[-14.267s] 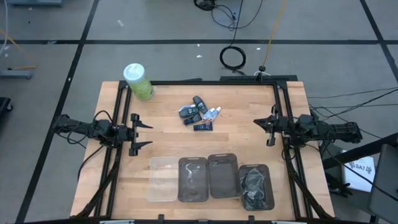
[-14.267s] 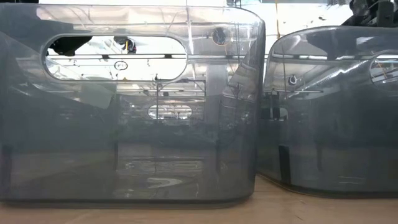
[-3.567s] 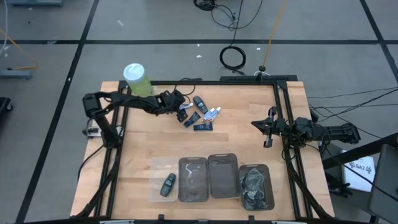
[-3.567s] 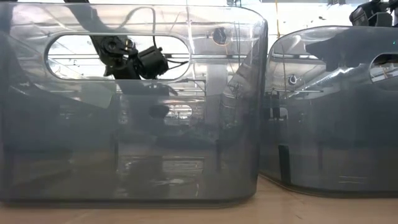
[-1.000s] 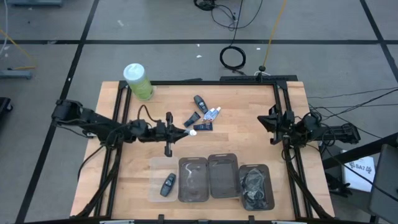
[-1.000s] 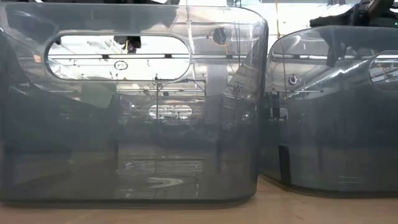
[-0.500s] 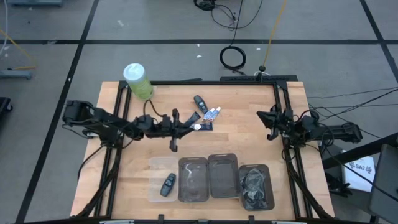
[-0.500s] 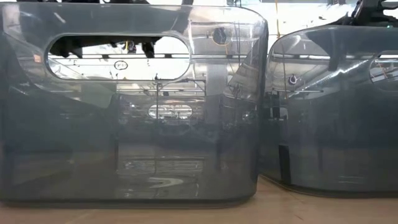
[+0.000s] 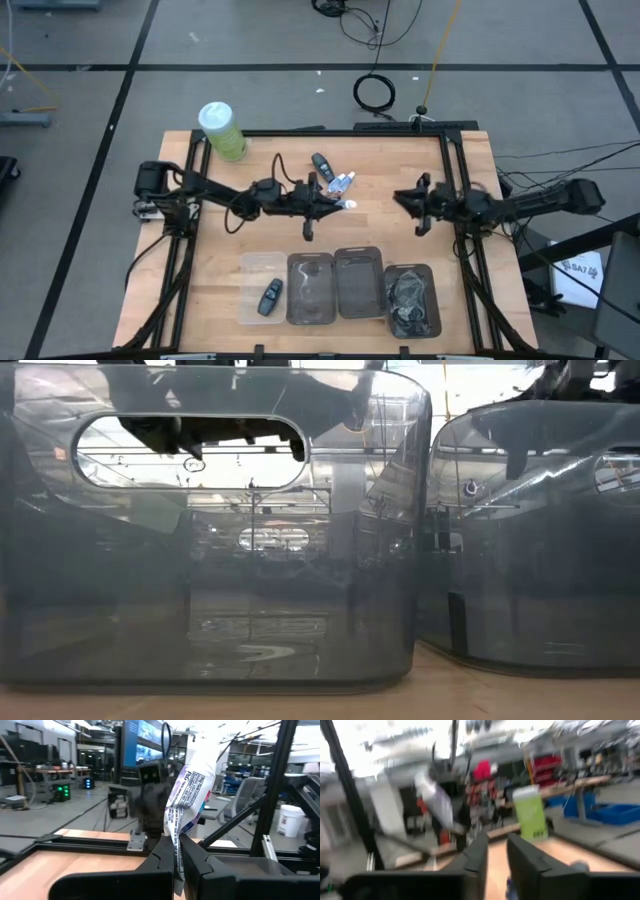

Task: Pick & Place Travel size toiletries
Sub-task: Put the left white toothpaste into the middle black bin

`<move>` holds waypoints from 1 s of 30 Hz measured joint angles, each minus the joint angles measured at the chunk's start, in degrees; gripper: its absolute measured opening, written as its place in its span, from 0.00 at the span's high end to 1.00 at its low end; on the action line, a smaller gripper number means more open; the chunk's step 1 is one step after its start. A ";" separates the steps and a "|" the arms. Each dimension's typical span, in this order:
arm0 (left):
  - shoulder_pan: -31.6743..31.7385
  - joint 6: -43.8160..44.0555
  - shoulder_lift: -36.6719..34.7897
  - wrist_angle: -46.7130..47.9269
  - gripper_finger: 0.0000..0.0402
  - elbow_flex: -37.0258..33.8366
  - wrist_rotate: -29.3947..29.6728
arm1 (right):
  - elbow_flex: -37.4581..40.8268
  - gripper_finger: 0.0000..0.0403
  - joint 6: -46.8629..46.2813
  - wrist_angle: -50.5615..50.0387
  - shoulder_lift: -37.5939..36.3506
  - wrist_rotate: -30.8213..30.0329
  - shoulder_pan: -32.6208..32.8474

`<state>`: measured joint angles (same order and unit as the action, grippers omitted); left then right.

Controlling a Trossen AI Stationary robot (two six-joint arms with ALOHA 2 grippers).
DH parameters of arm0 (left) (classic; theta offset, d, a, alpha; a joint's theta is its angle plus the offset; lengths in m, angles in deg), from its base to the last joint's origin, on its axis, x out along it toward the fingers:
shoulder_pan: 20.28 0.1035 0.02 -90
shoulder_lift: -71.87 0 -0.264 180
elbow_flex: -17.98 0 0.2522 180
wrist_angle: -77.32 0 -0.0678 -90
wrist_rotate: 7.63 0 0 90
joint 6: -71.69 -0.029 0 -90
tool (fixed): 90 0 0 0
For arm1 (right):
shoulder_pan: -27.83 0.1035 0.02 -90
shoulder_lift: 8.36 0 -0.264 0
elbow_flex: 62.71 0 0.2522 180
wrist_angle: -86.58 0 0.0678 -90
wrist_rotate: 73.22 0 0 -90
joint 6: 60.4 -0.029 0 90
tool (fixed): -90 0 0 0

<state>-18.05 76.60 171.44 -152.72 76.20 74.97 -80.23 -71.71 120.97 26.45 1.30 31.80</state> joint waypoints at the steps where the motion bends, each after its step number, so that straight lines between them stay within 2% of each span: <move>1: 0.05 0.12 0.28 -0.01 1.00 0.39 -0.48 | -0.96 0.78 0.61 -0.08 2.29 0.76 0.20; 8: 0.05 0.22 0.66 0.58 1.00 1.28 -0.59 | -10.98 0.42 9.53 1.78 18.37 2.22 1.40; 12: 0.05 1.51 0.65 2.69 1.00 1.28 -0.56 | -16.73 0.29 11.52 4.48 26.02 2.29 1.40; 16: 0.05 1.74 0.67 3.73 1.00 1.28 -0.32 | -21.28 0.25 13.60 3.95 32.25 3.86 1.40; 22: -0.01 1.65 0.67 4.10 1.00 1.28 -0.30 | -25.99 0.24 14.15 4.28 38.38 4.10 1.40; 30: -0.09 1.61 0.67 4.36 1.00 1.28 -0.59 | -27.33 0.27 14.42 7.82 40.67 6.77 1.40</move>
<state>-18.14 78.21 172.12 -148.36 77.48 74.39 -107.56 -57.29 128.79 67.12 8.07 33.20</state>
